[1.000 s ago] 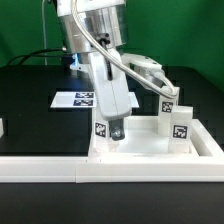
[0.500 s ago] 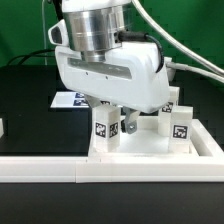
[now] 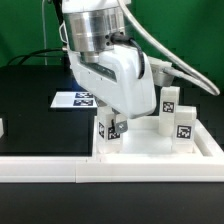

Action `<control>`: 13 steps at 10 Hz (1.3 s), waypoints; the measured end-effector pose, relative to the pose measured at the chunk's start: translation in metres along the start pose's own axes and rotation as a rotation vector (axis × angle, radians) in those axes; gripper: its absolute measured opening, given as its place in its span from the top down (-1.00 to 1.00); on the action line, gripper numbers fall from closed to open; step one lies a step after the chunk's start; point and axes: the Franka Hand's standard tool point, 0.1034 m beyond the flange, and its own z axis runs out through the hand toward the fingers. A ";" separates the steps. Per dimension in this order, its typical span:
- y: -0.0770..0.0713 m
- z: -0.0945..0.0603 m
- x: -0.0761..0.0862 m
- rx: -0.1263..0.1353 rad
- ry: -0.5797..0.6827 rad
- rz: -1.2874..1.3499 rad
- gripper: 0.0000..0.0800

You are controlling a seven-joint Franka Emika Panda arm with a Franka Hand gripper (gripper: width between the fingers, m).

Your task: Assemble square table

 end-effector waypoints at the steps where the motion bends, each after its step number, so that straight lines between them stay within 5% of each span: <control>1: 0.000 0.000 0.000 0.000 0.000 0.075 0.27; 8: -0.004 0.000 -0.002 -0.003 -0.012 0.755 0.27; 13: -0.002 0.000 -0.004 -0.011 0.001 0.837 0.25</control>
Offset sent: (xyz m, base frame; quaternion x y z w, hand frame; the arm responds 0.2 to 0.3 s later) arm 0.0191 -0.0111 -0.0054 -0.0149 0.0174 0.2637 0.9643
